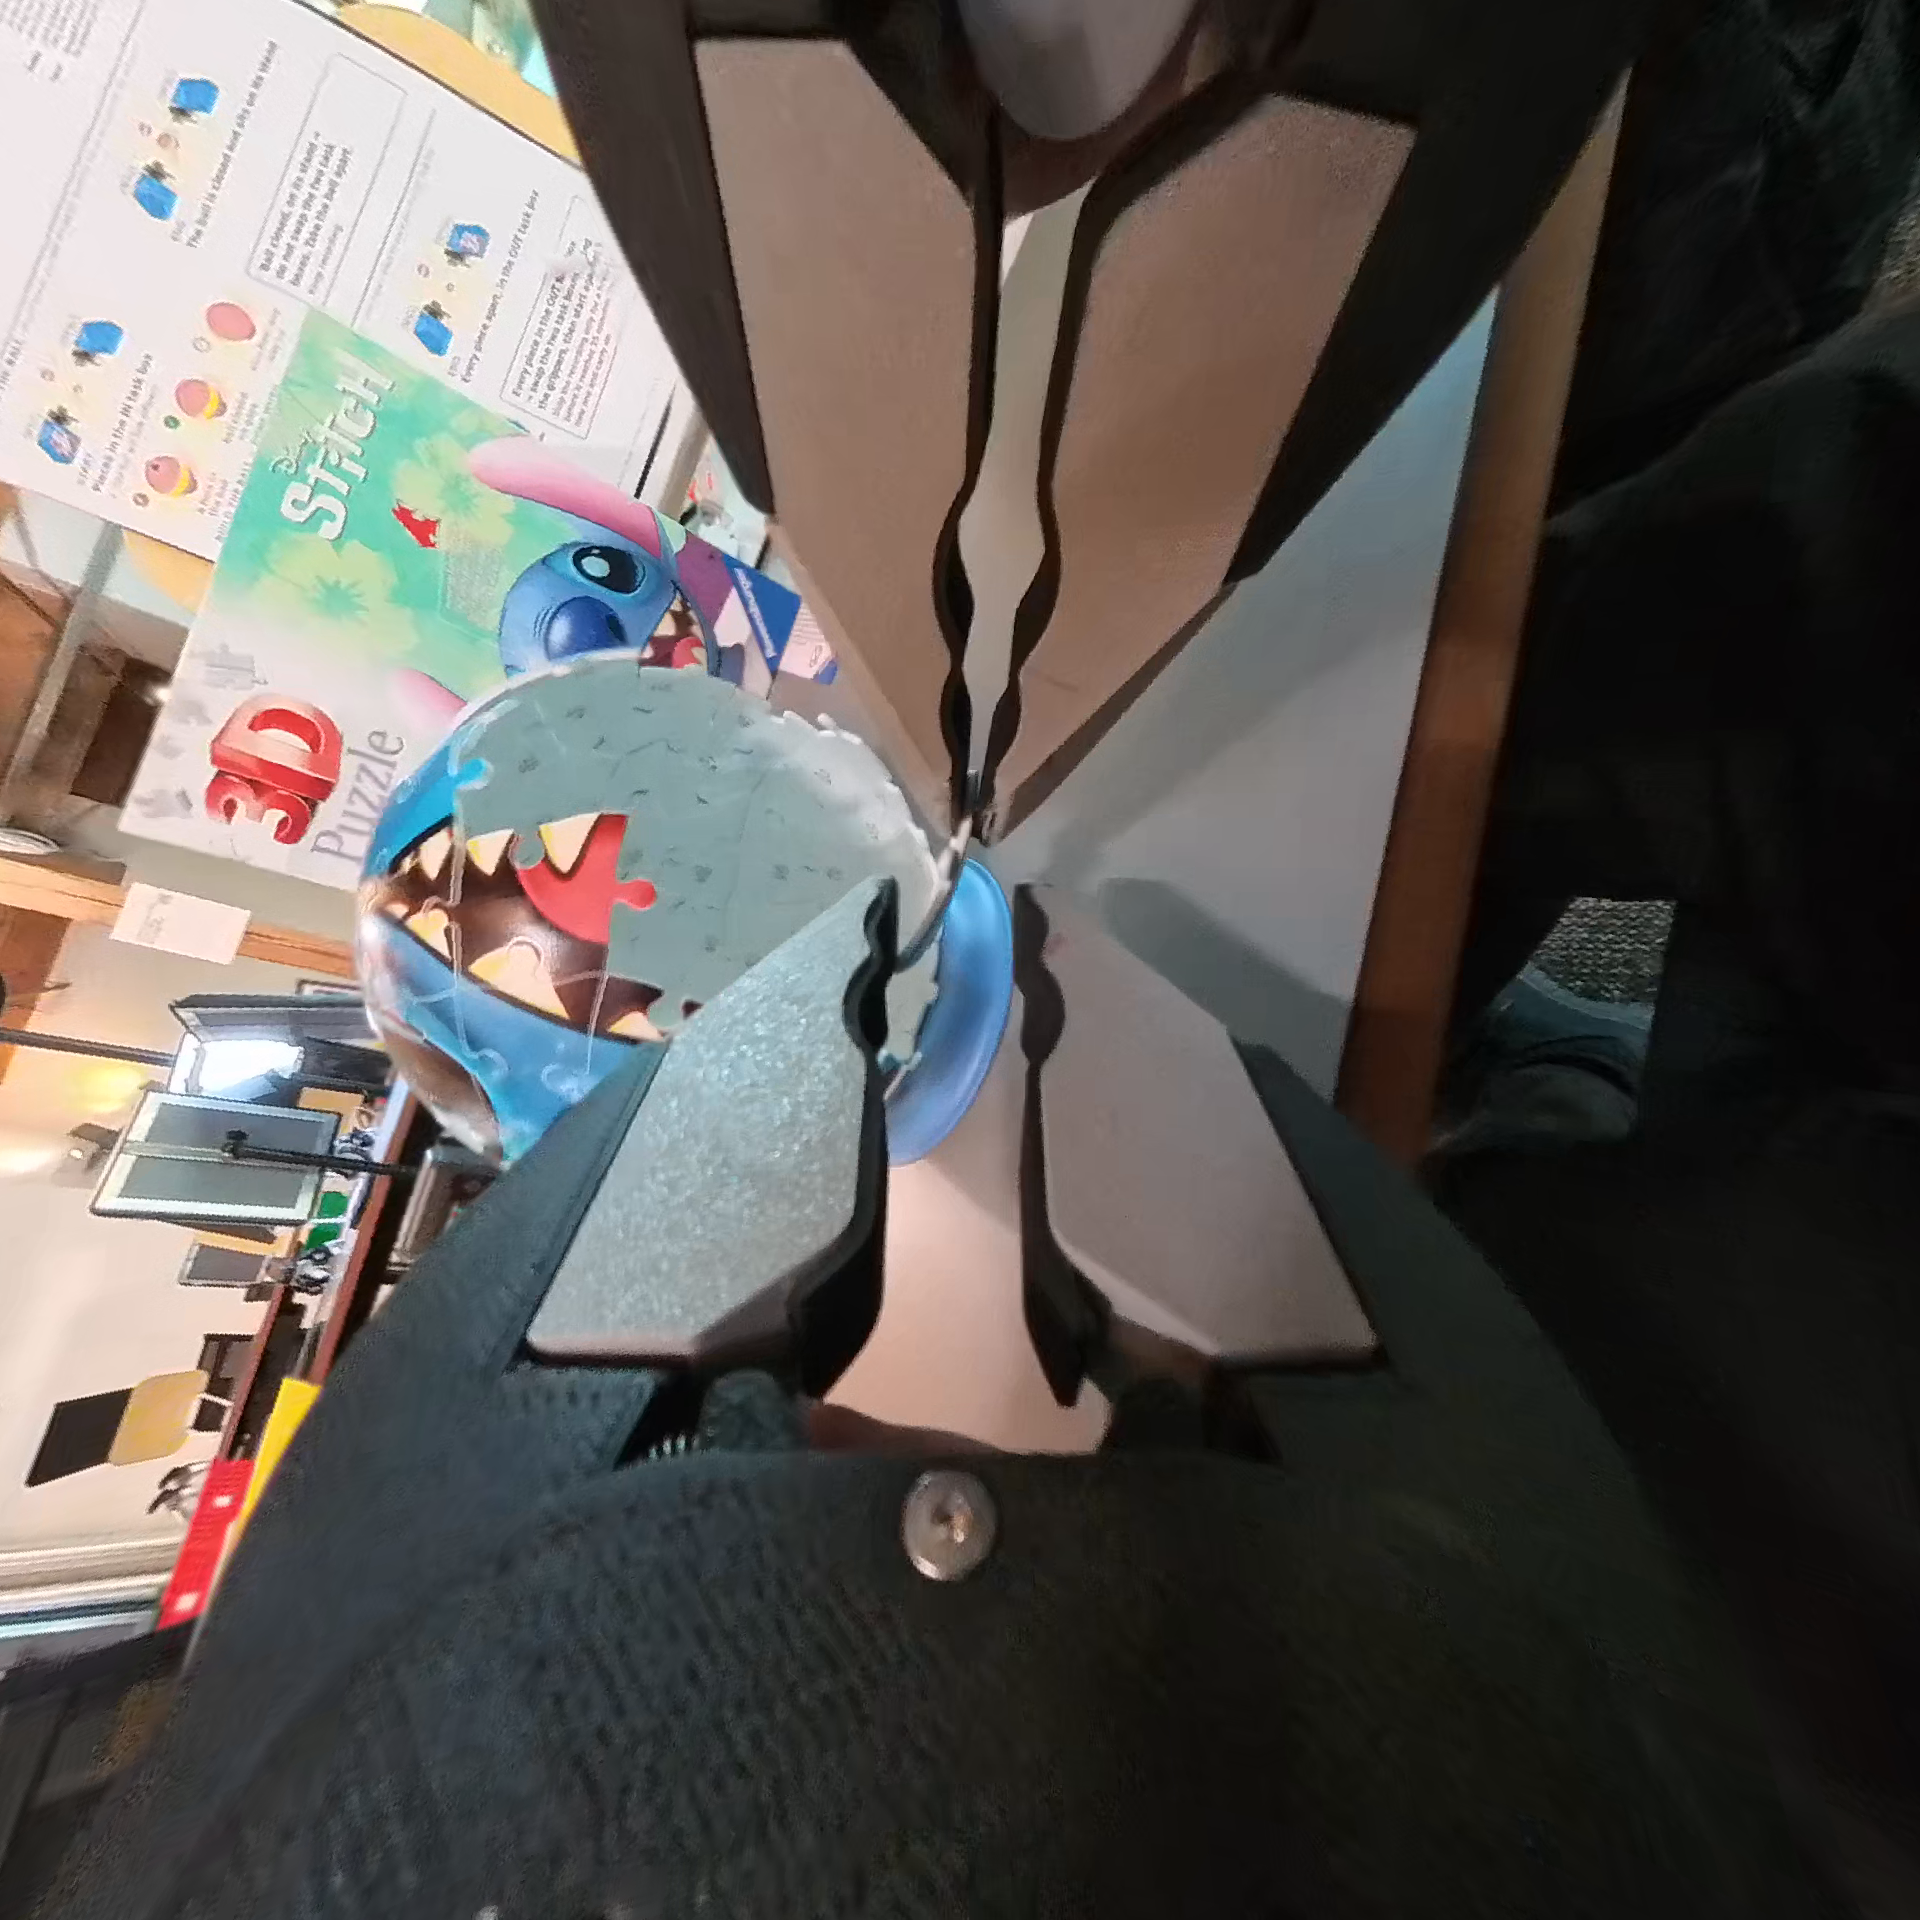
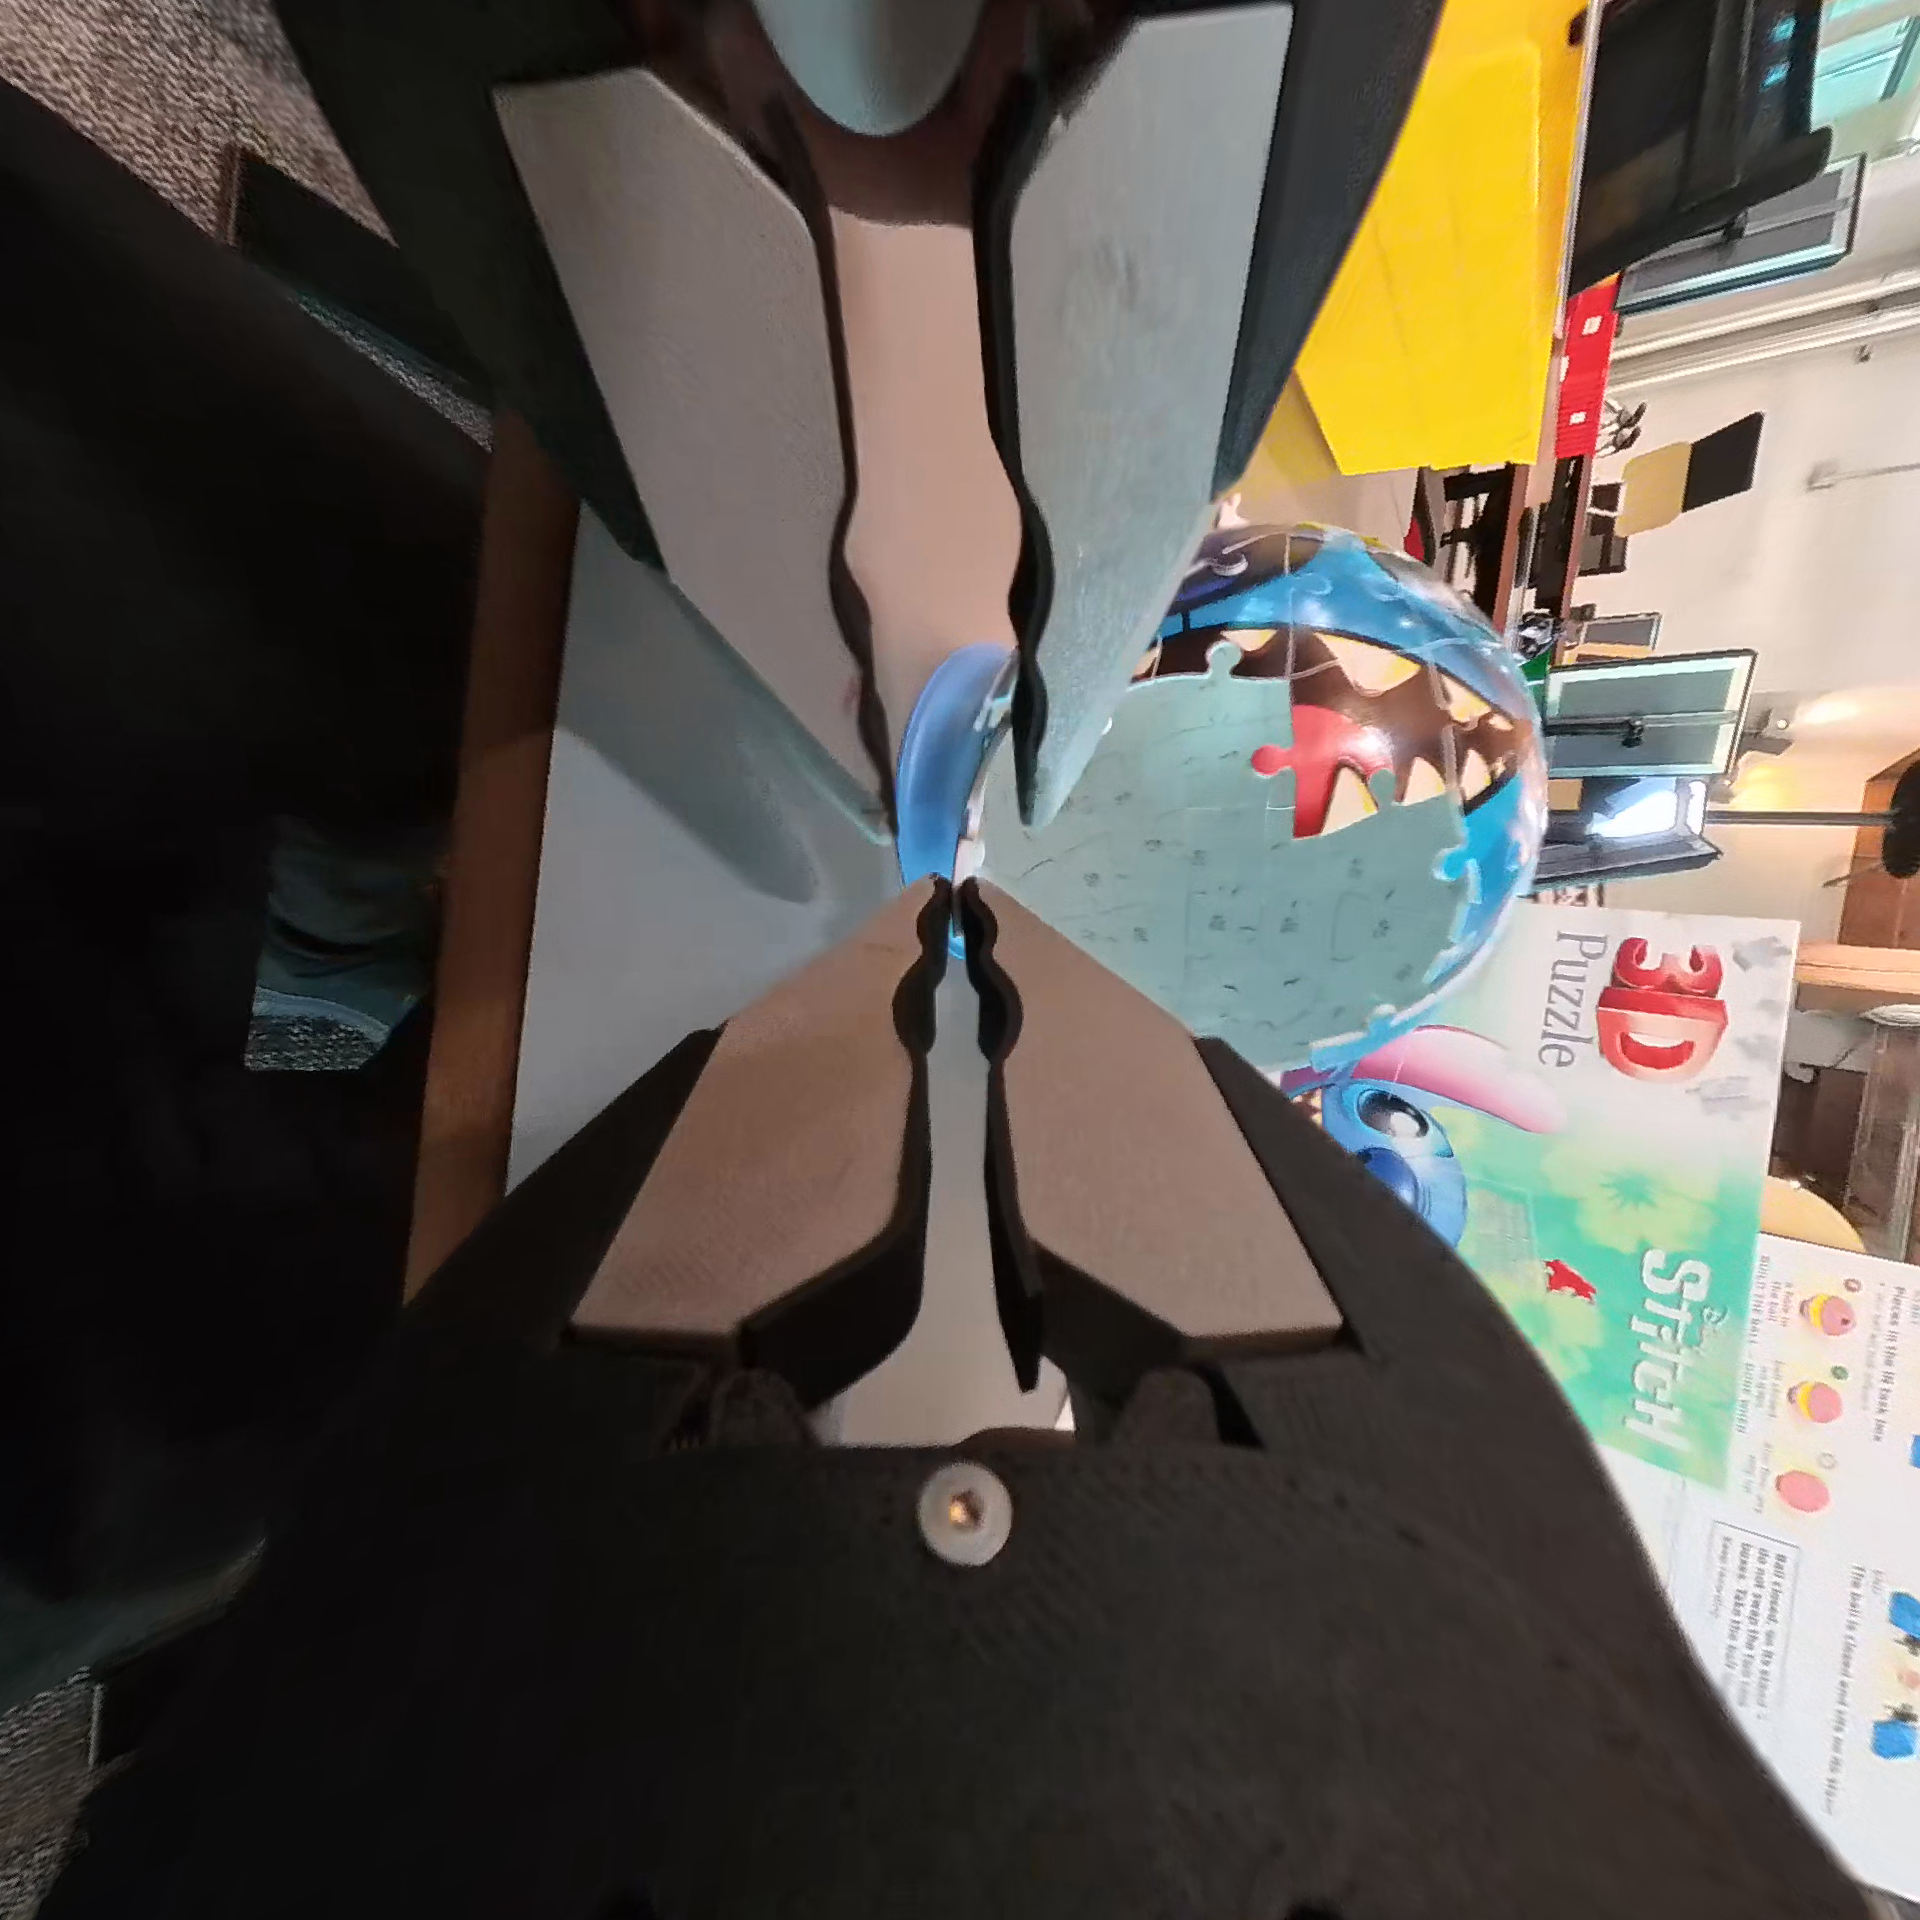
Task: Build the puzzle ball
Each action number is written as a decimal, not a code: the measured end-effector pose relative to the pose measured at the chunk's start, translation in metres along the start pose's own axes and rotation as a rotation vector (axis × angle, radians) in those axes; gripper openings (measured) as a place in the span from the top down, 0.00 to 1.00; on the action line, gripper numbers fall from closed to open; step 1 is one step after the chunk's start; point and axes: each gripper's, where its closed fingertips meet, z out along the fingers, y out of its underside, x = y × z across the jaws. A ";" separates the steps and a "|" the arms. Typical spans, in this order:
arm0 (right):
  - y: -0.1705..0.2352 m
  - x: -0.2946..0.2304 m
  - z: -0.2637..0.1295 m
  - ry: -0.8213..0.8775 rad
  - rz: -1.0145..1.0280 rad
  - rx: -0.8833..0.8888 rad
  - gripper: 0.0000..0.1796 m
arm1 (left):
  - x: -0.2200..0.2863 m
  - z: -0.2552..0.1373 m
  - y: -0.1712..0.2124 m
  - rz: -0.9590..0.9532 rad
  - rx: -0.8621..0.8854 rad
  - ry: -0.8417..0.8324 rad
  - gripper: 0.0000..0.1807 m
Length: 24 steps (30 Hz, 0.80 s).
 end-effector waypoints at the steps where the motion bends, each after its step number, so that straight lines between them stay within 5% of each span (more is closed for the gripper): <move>1: 0.000 0.000 0.000 0.001 -0.006 0.001 1.00 | 0.000 0.002 -0.001 0.010 0.003 -0.003 0.92; 6: 0.001 0.002 -0.001 0.019 -0.017 0.010 1.00 | 0.000 0.006 -0.002 0.023 0.033 0.006 0.99; 13: -0.021 -0.008 -0.021 -0.072 0.024 0.224 1.00 | 0.000 0.000 -0.003 0.034 0.163 0.037 1.00; 24: -0.015 0.002 -0.026 -0.058 -0.001 0.250 0.95 | -0.002 -0.019 -0.017 0.020 0.311 0.078 1.00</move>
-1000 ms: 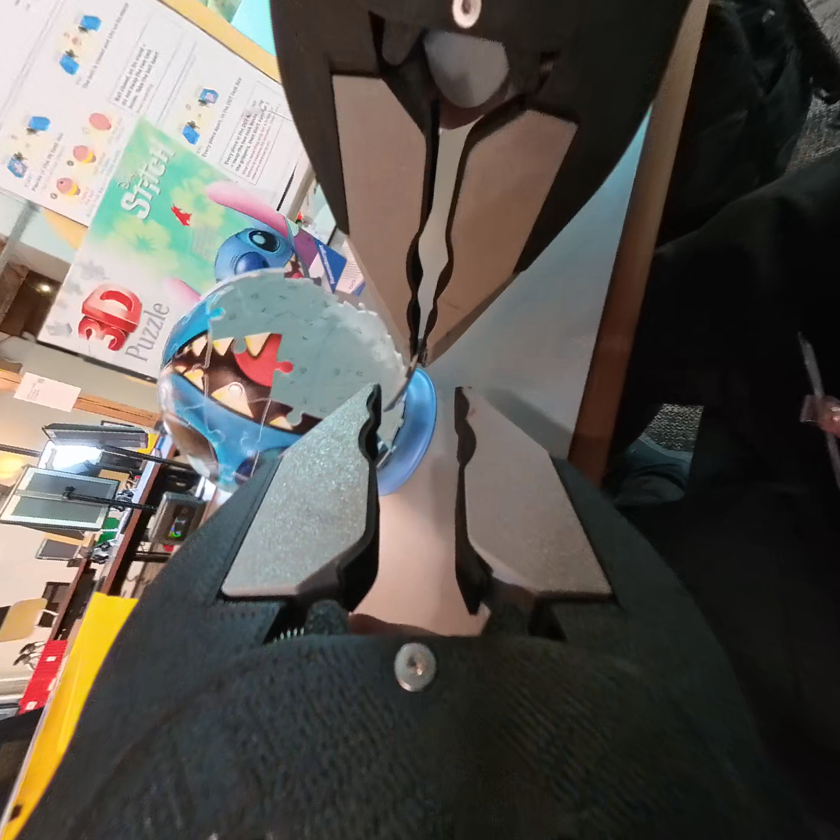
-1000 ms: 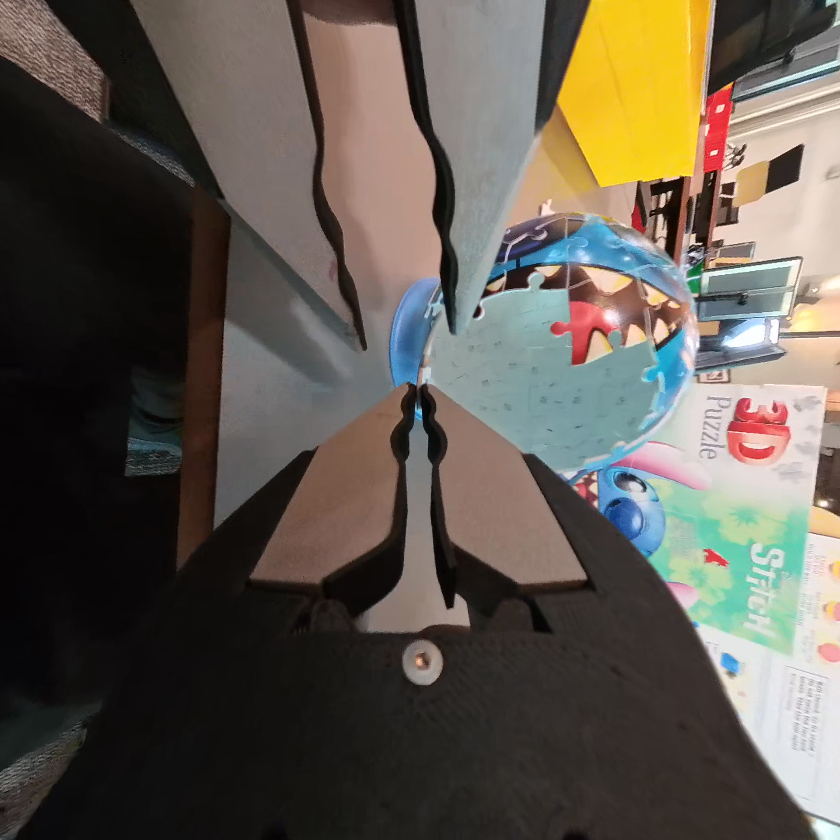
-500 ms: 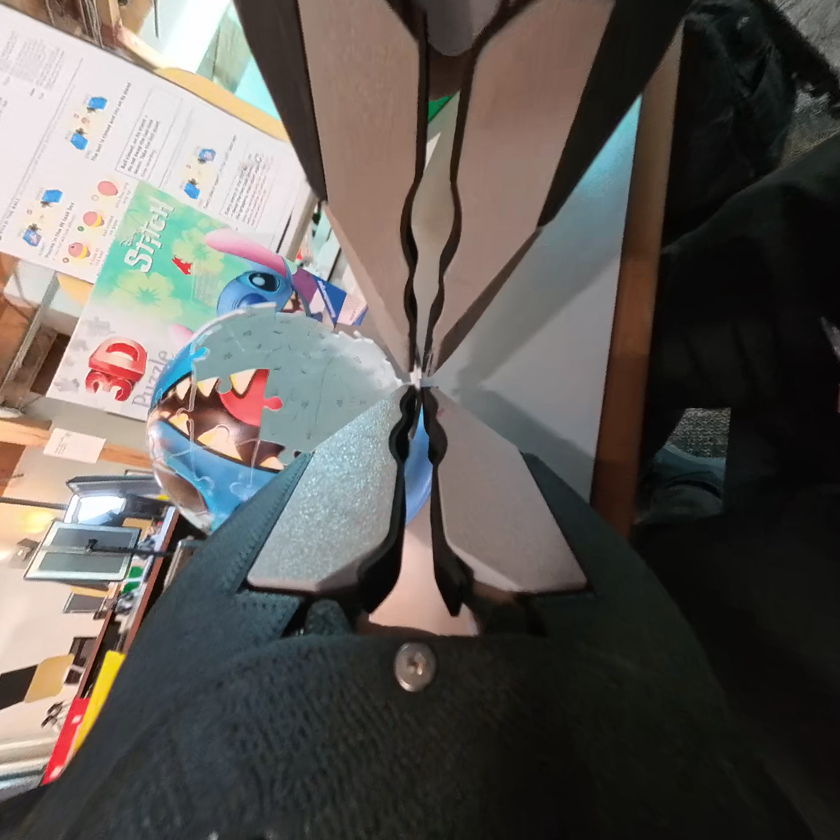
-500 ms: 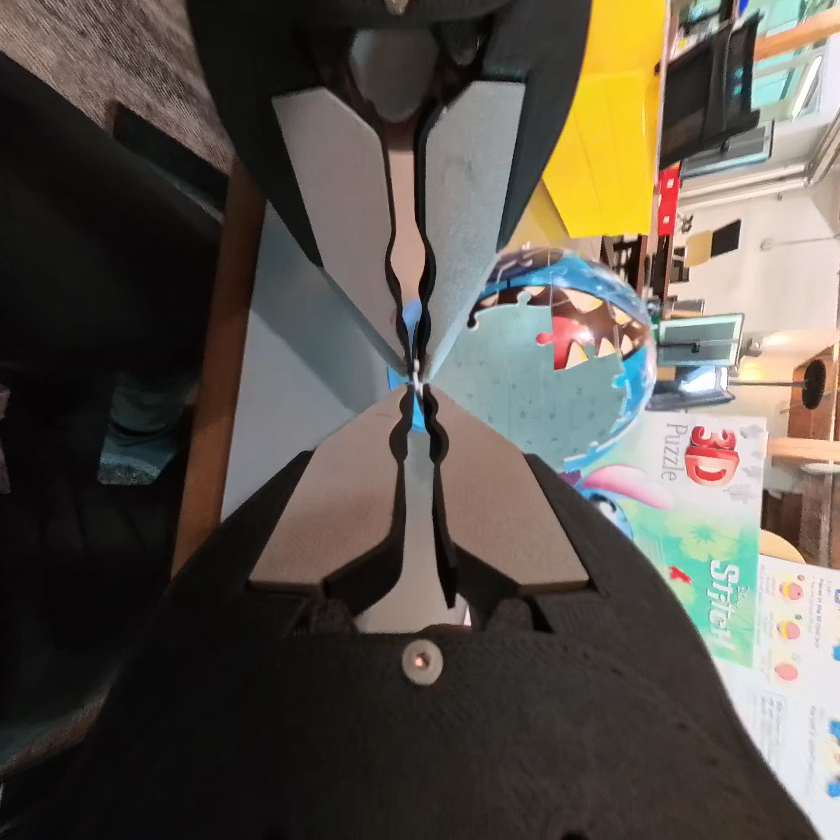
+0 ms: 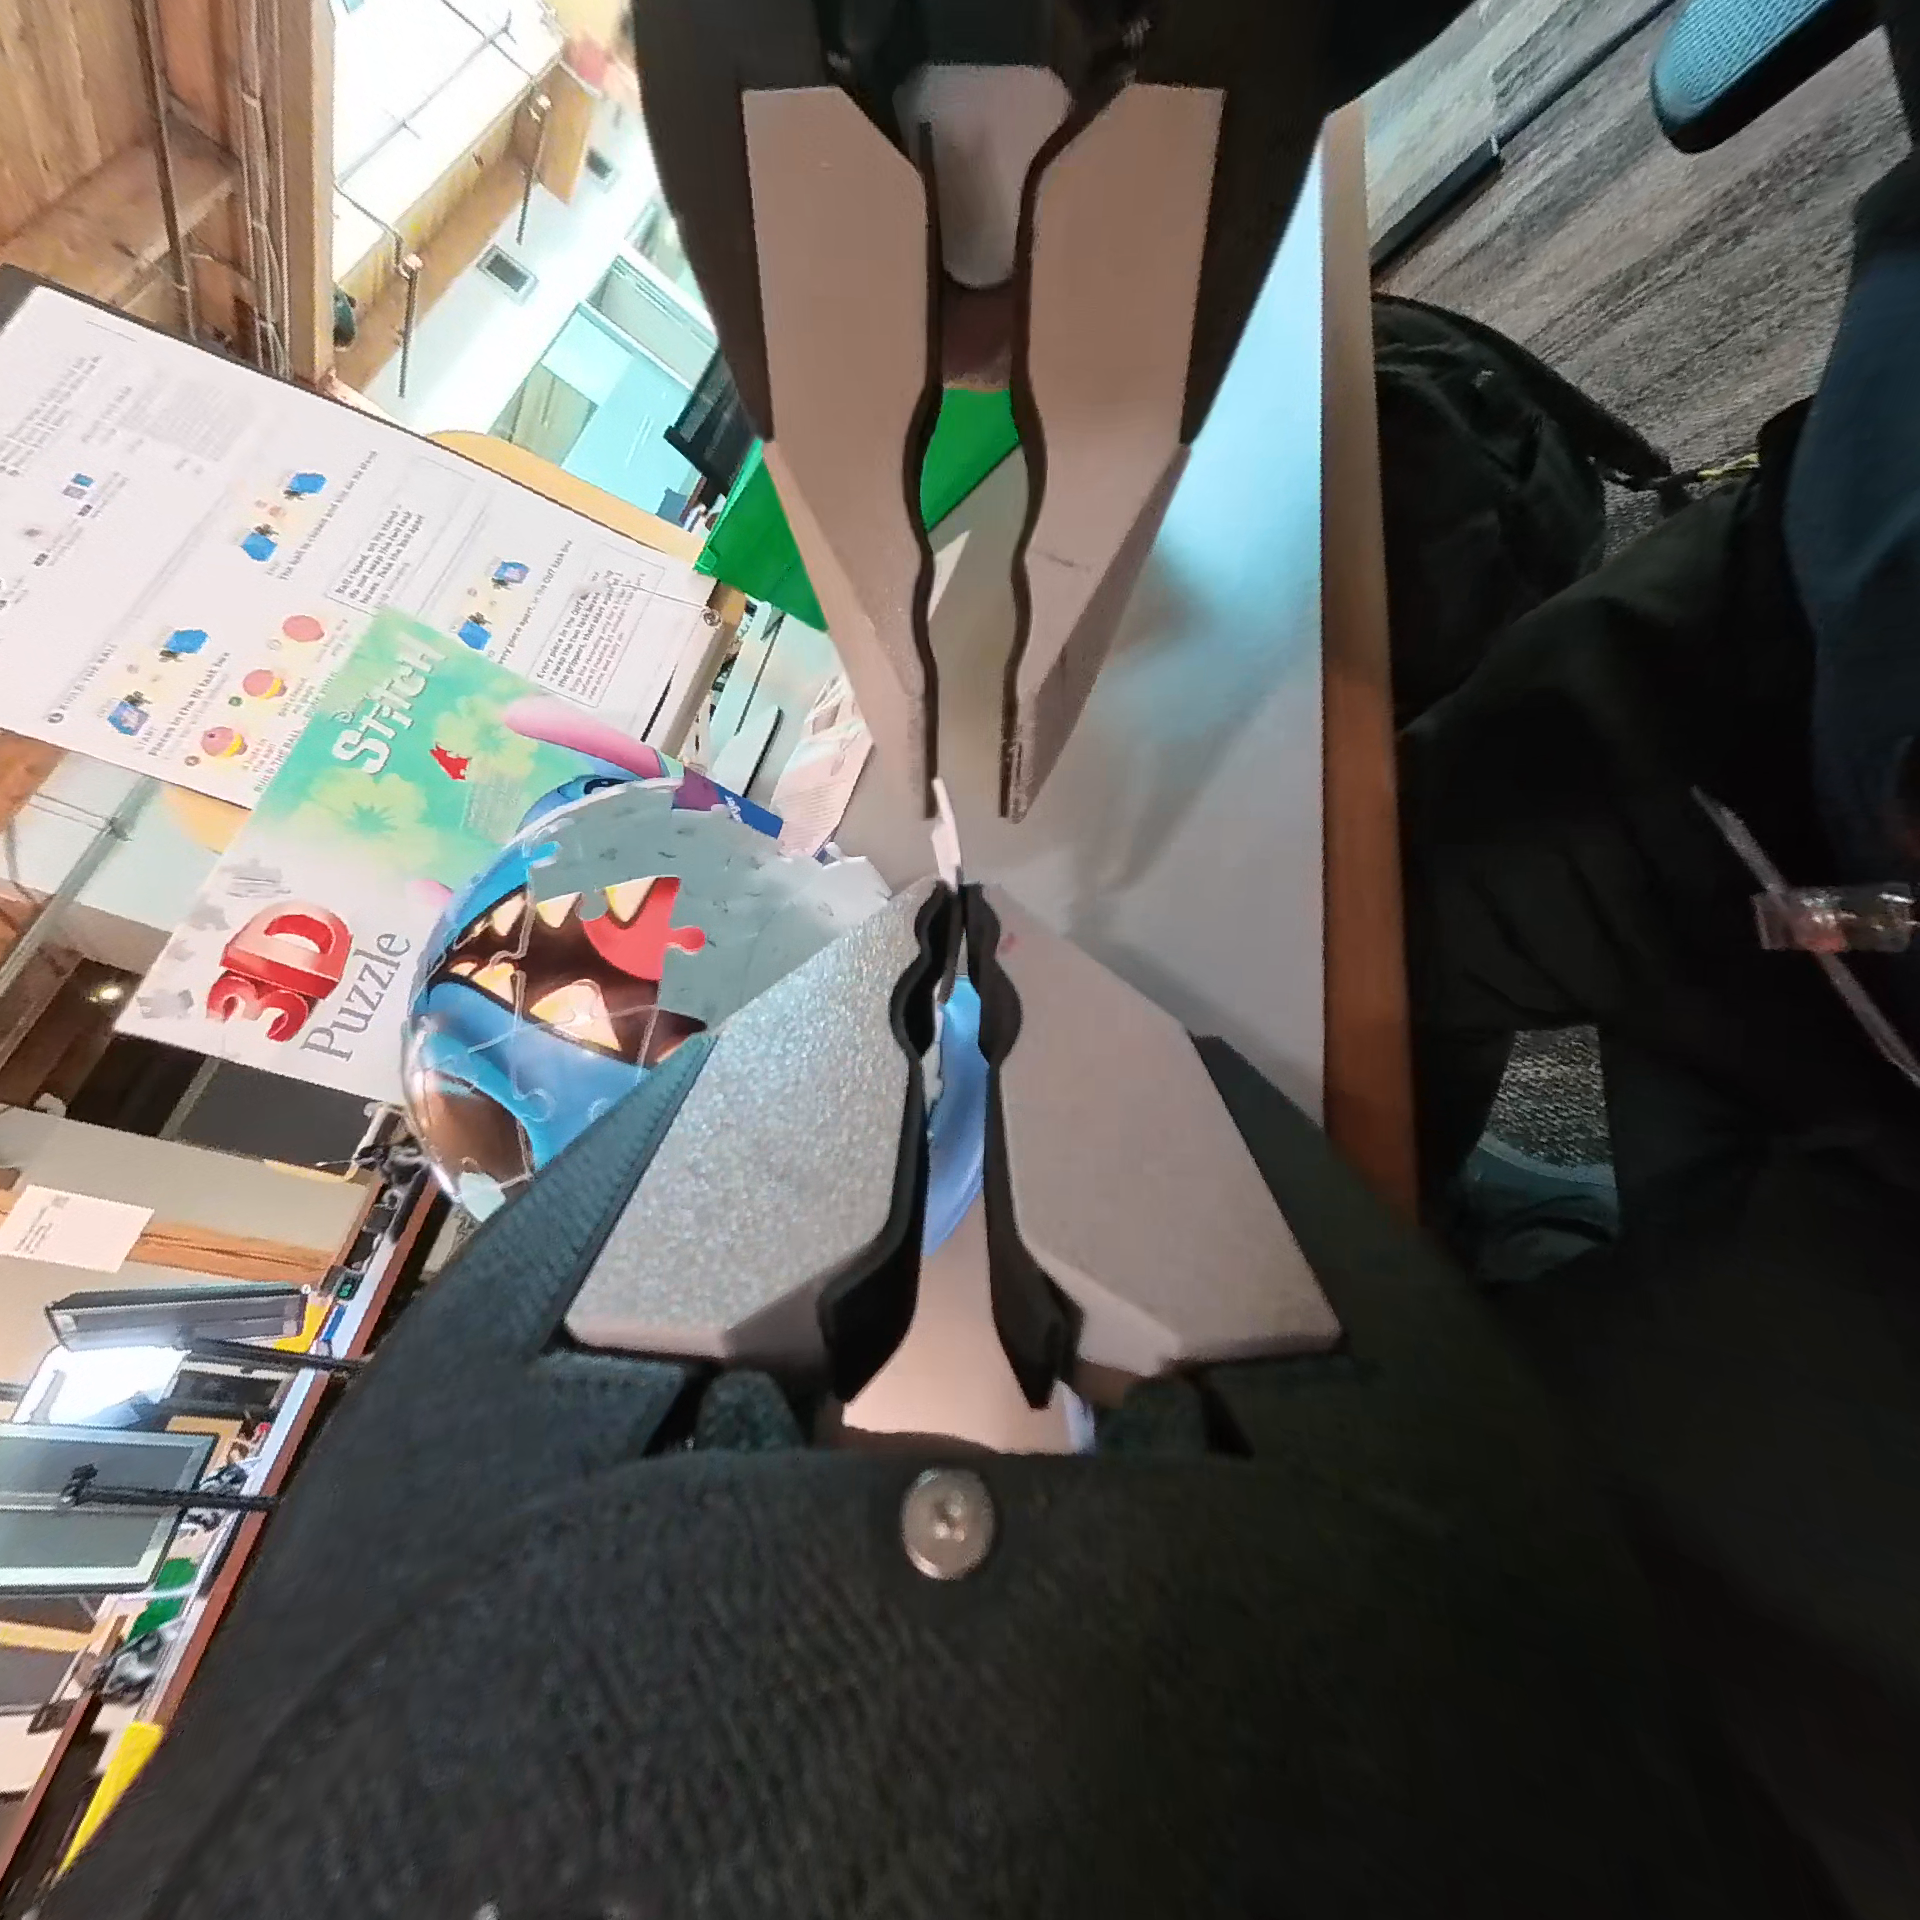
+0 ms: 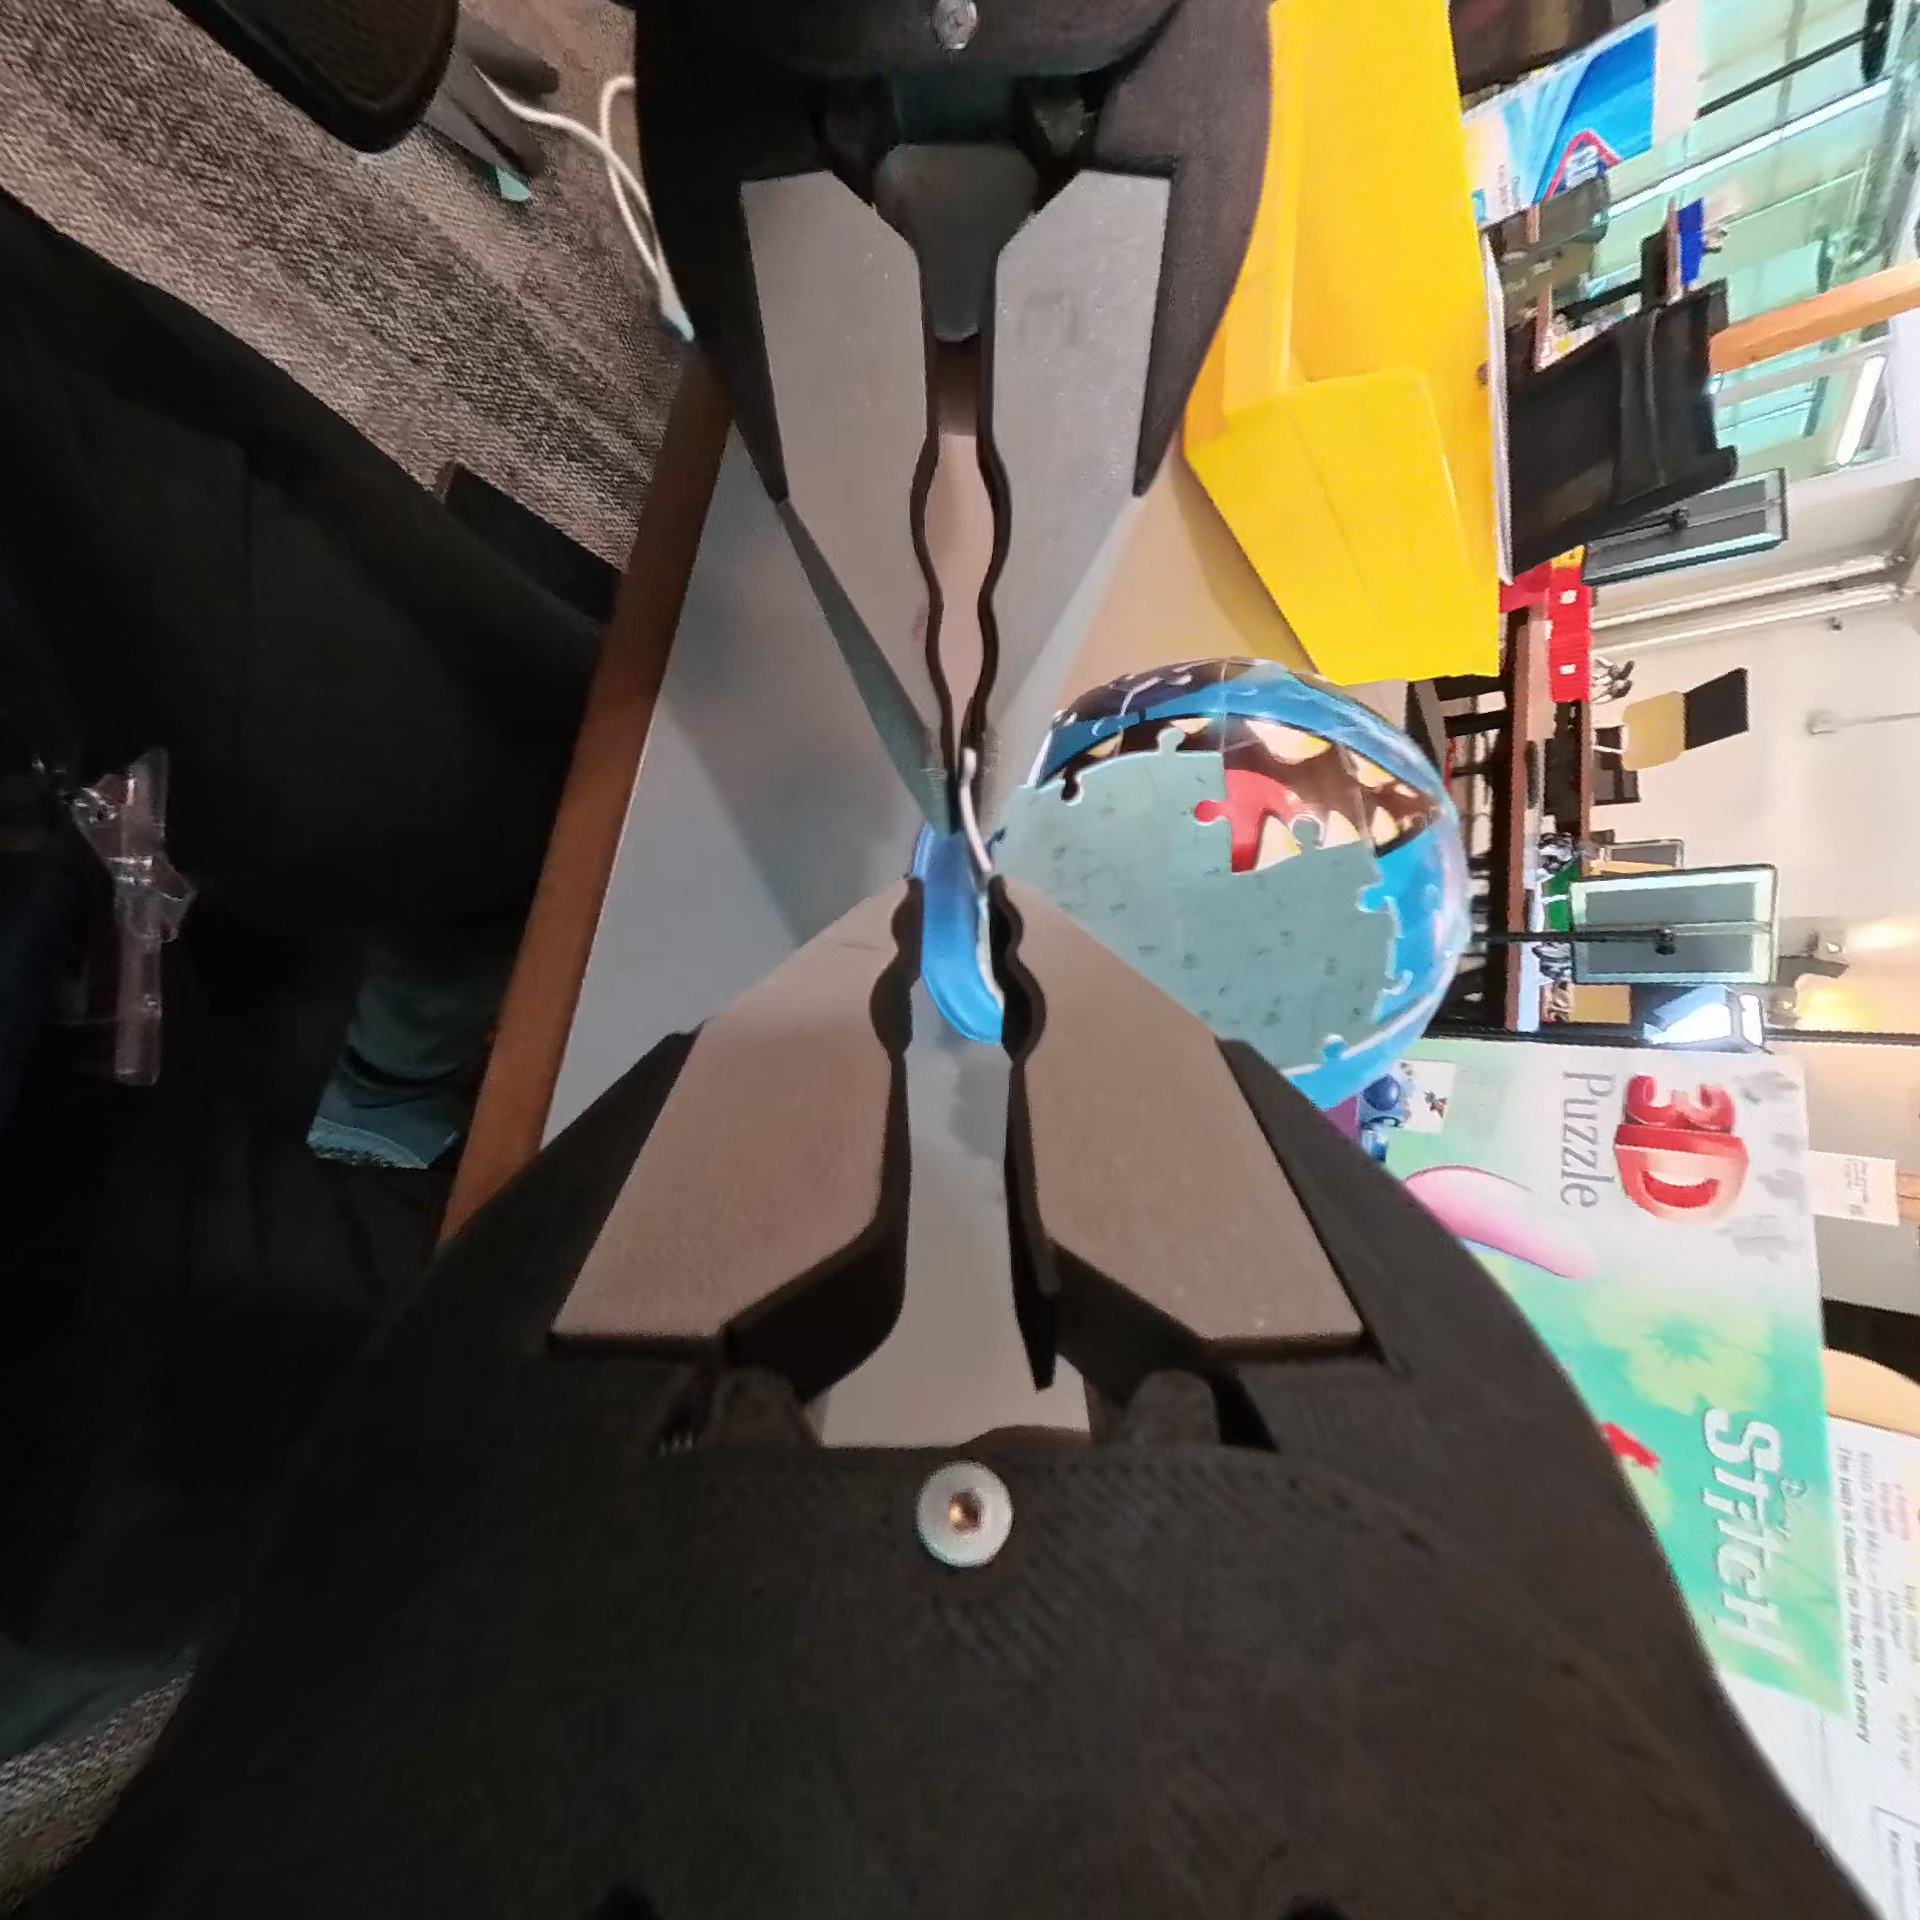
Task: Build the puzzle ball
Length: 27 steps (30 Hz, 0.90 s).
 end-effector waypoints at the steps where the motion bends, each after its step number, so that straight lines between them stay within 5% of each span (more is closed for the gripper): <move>1: -0.001 0.001 0.000 0.012 -0.018 0.003 0.97 | 0.002 0.000 0.000 -0.003 0.002 0.013 1.00; 27: -0.003 0.007 0.007 0.085 -0.119 -0.052 0.99 | -0.004 0.004 0.017 0.052 -0.075 -0.028 1.00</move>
